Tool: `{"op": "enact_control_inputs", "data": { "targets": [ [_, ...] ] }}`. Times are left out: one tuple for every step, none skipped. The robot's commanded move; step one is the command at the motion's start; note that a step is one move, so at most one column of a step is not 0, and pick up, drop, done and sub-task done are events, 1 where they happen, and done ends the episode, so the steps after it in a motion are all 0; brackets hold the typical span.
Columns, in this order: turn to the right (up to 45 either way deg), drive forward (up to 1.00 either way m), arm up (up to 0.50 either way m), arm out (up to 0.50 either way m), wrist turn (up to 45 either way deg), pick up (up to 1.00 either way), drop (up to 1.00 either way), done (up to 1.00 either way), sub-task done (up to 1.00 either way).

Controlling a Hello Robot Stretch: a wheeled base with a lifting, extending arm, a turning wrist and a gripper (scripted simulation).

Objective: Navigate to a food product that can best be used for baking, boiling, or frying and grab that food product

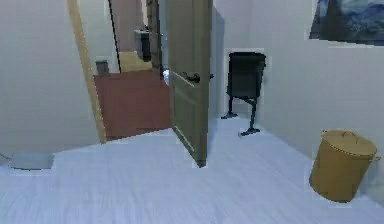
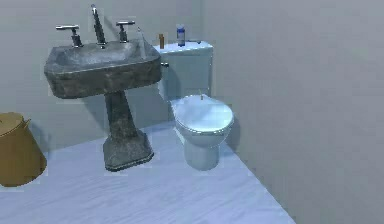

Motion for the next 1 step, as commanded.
{"op": "enact_control_inputs", "data": {
  "targets": [
    [-18.0, 0.00, 0.00, 0.00, 0.0, 0.00, 0.00, 0.00, 0.00]
  ]
}}
